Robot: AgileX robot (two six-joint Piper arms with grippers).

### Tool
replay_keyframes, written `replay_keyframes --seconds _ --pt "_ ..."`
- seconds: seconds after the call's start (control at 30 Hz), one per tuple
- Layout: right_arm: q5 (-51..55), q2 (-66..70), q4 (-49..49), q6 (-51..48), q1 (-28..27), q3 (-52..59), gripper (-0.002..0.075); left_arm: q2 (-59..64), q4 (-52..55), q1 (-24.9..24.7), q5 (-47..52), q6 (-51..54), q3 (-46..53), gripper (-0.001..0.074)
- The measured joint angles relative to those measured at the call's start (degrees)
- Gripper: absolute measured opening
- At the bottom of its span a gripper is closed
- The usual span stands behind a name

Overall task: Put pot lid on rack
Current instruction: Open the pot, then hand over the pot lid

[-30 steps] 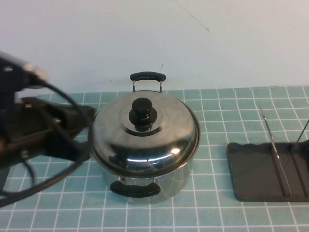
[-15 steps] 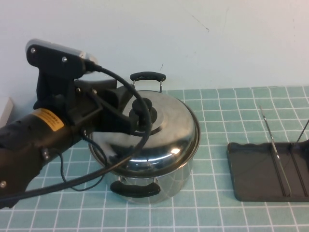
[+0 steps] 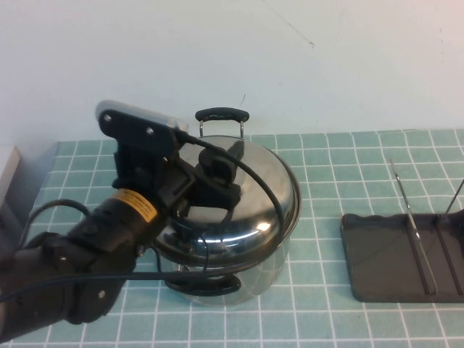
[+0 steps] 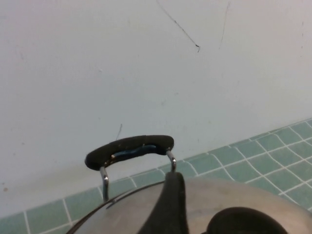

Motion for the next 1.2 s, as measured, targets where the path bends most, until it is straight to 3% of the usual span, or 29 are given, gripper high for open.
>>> replay_keyframes --seconds 0.37,0.57,0.8,1.0,1.07,1.2 --pt "0.0 0.0 0.0 0.12 0.0 0.0 -0.0003 8.69 -0.88 0.0 -6.67 -0.53 0.0 0.054" --pt "0.0 0.0 0.0 0.12 0.0 0.0 -0.0003 8.69 -0.88 0.0 -7.59 -0.65 0.0 0.0325" --pt "0.0 0.0 0.0 0.12 0.0 0.0 -0.0003 7.97 -0.75 0.0 -10.99 -0.65 0.09 0.0326" --pt "0.0 0.0 0.0 0.12 0.0 0.0 -0.0003 -0.71 2.47 0.0 -12.94 1.17 0.09 0.0326" --pt "0.0 0.0 0.0 0.12 0.0 0.0 -0.0003 -3.99 4.67 0.0 -12.23 -1.15 0.09 0.0326" --pt "0.0 0.0 0.0 0.12 0.0 0.0 -0.0003 -10.25 10.02 0.0 -6.81 -16.32 0.09 0.0326"
